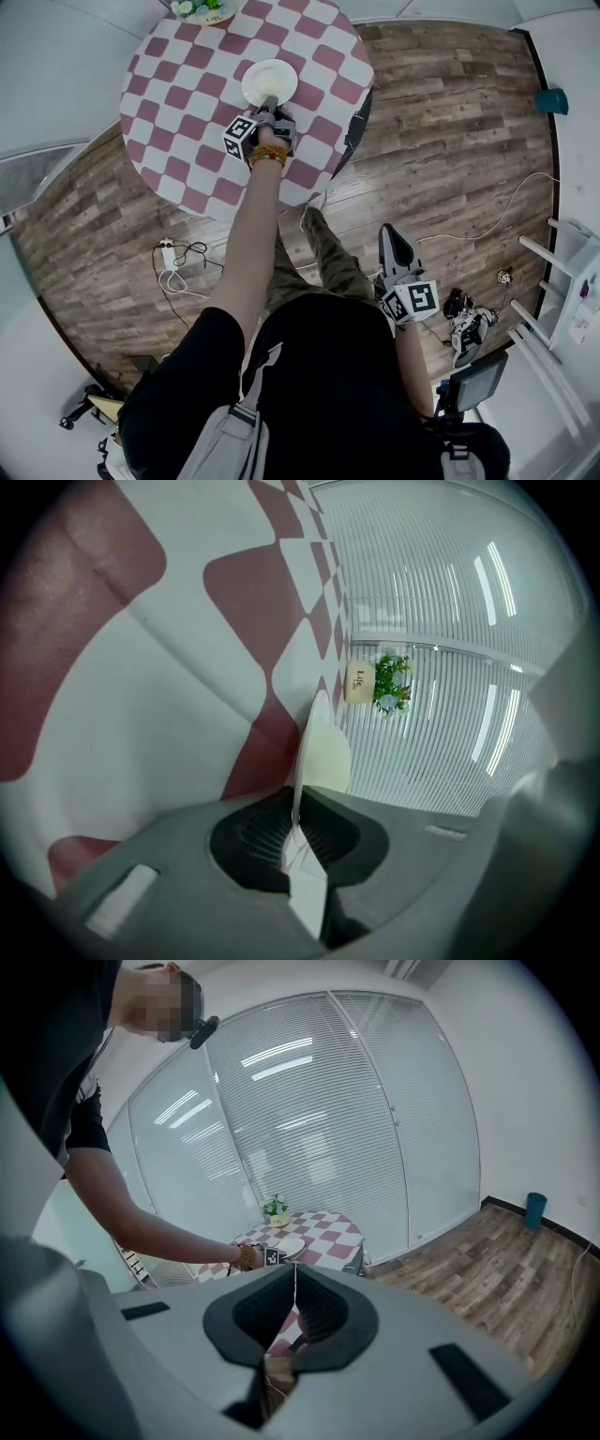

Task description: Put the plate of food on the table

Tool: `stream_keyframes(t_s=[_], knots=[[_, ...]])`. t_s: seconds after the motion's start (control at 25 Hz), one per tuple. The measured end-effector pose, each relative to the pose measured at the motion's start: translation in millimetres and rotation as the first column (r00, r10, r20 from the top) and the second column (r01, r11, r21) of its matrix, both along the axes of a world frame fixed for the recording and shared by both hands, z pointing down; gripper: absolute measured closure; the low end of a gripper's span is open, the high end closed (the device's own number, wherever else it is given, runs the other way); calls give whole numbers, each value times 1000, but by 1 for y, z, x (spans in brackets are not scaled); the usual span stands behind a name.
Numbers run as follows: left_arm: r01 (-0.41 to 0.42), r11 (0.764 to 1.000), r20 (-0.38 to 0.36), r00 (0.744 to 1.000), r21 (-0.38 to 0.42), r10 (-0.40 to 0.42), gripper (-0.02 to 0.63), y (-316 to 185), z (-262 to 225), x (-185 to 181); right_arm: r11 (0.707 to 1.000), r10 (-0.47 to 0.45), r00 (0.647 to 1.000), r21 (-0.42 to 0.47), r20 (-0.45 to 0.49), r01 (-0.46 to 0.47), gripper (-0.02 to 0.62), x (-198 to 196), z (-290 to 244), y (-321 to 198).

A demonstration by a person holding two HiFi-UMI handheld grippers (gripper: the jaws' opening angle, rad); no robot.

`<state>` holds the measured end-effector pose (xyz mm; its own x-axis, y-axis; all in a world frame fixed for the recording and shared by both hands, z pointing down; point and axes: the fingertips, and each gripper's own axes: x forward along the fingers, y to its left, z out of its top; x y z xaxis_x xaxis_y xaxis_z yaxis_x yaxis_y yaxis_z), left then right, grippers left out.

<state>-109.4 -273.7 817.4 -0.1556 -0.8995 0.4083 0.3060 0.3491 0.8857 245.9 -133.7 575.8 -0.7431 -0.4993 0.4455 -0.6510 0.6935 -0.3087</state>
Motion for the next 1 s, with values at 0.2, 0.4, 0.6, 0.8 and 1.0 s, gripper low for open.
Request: stream_keyframes(t_s=[0.2, 0.4, 0.6, 0.8, 1.0], knots=[[-1, 1000, -19, 1000, -21, 1, 579, 2, 1, 1, 1000, 0, 1000, 4, 11, 0, 584, -3, -1, -2], [19, 999, -37, 999, -51, -21, 578, 5, 1, 1, 1000, 2, 1000, 2, 22, -2, 584, -2, -3, 0], [20, 997, -64, 998, -72, -25, 580, 0, -4, 5, 1000, 10, 1000, -4, 25, -10, 584, -1, 0, 0], [0, 998, -70, 998, -64, -5, 578, -1, -11, 8, 1000, 4, 999, 8, 34, -4, 584, -3, -3, -1], [-24, 996, -74, 997, -81, 18, 578, 2, -9, 15, 1000, 5, 999, 22, 35, -6, 584, 0, -8, -6]])
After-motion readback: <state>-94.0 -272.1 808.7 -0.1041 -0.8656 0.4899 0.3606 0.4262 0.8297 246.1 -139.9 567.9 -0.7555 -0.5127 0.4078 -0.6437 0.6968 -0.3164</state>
